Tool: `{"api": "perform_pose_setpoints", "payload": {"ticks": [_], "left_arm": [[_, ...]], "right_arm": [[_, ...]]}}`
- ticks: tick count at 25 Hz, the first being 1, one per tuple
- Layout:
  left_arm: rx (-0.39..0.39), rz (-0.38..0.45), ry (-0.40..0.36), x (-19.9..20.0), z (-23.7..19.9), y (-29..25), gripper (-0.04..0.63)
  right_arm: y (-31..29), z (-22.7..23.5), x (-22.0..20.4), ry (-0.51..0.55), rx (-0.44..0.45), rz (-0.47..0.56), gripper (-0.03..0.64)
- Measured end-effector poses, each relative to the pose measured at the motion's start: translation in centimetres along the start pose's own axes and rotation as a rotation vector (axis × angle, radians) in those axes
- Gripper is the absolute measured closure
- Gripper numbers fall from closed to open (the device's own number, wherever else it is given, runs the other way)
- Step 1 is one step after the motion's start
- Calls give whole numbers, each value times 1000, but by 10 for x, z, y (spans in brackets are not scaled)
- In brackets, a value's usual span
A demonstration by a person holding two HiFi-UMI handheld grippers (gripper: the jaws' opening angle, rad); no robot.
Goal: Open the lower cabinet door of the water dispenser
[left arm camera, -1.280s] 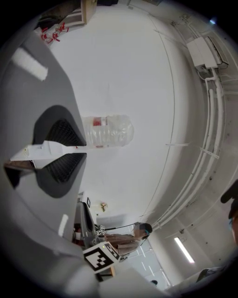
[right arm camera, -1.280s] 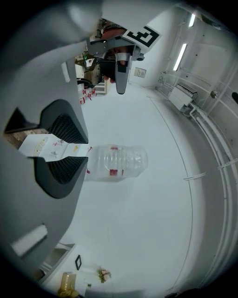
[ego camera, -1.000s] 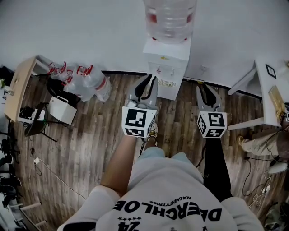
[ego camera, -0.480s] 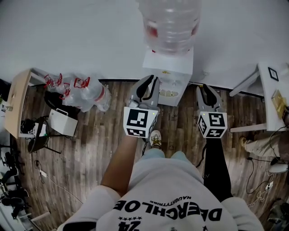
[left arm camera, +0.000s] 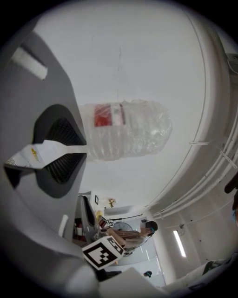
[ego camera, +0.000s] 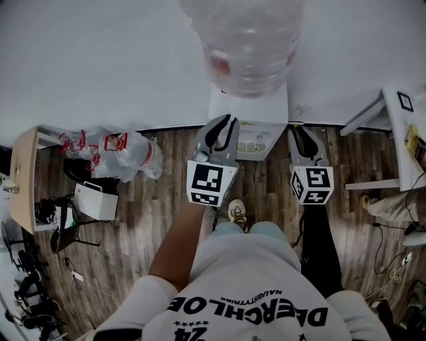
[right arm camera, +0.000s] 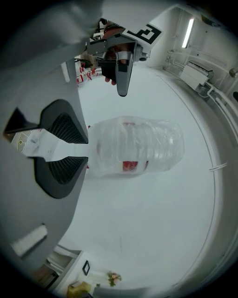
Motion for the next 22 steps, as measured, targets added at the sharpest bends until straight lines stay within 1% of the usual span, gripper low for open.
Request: {"api": "perform_pose_setpoints", "payload": {"ticks": [5,9,13,17,22], "left_arm": [[-84,-31,-4,-16,0,-29,540],[-157,-49,-6,-37,8,-49,540],[-244,-97,-18,-66,31,-65,540],[-332,-153,-8,-97,62,-76,540],[-401,-232,-25,-137,99,-89,538]], "right_arm": [[-15,8,-19,-18,-45,-43,548],[-22,11,-45,5,-50,-103,548],[-15,13,-84,43,-18,-185,546],[-10,20,-129,39,12,-281,543],[-11,34,-190,50,89,-389,524]]}}
Point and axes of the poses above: the fingertips, and each gripper's own axes: y backward along the fingers, z to its right, x out of its top, the point moved 7 cm from there along y, backward along the fingers, and after that the axes turned 4 degrees about z, right-handed, at the moved point
